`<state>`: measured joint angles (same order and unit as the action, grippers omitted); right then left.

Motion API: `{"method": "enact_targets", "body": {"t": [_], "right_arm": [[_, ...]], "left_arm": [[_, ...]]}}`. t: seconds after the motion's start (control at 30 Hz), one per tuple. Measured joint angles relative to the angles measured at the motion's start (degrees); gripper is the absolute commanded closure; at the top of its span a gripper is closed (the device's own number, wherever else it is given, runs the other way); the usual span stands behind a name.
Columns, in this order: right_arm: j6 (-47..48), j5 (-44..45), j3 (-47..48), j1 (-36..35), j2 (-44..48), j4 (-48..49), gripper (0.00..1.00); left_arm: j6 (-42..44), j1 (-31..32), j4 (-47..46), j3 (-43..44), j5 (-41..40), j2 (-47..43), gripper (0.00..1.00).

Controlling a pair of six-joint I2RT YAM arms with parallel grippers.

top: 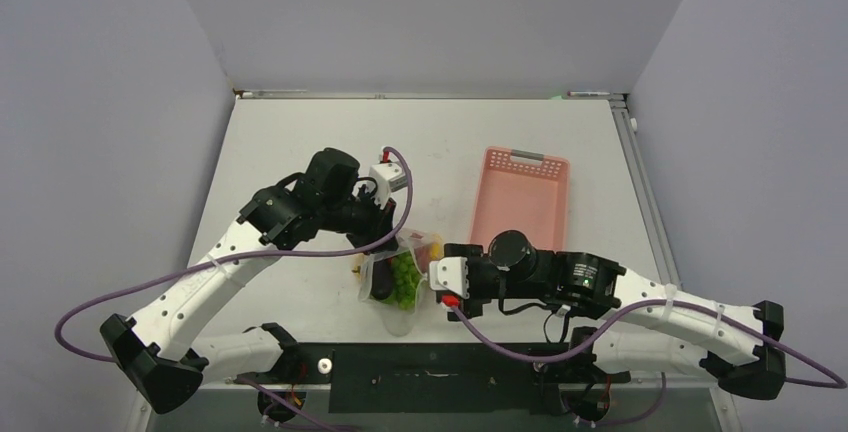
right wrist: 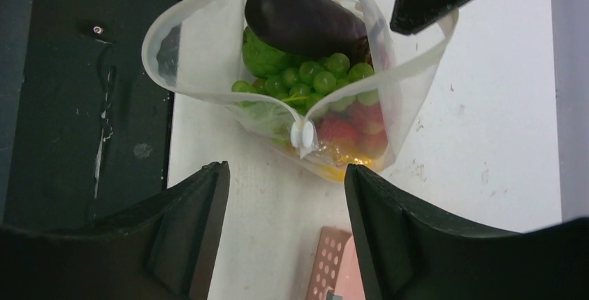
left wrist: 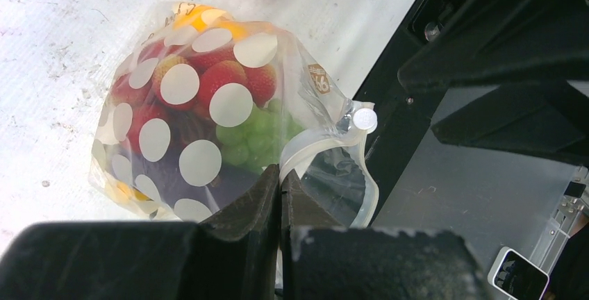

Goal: Place the food in the zip-top bag and seal the zipper
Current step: Adjust the zipper food storage bag at the center of the board.

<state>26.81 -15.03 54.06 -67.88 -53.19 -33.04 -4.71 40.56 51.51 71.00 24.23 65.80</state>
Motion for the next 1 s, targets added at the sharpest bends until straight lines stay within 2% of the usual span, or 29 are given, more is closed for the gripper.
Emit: {"method": "enact_targets", "body": {"t": [0.13,0.3,0.47,0.83,1.0], "right_arm": [[1.1,3.8,-0.8,-4.2,-1.0,2.8,0.47],[2.4,8.8,-1.6,-7.6,-3.1,4.8,0.5],[3.0,12.0,-2.2,-8.9,-4.5,5.8,0.57],[4.0,17.7,-3.6,-10.0,-6.6,8.5,0.61],[4.5,19.3,-4.5,-10.2,-7.6,10.5,0.7]], "left_arm": [[-0.4,0.0,0.2,0.0,0.0,0.4,1.0],[-0.6,0.0,0.5,0.0,0.0,0.7,1.0],[-0.6,0.0,0.5,0.0,0.0,0.7,1.0],[-0.6,0.0,0.6,0.0,0.0,0.8,1.0],[-0.7,0.0,0.9,0.0,0.0,0.9,1.0]]}}
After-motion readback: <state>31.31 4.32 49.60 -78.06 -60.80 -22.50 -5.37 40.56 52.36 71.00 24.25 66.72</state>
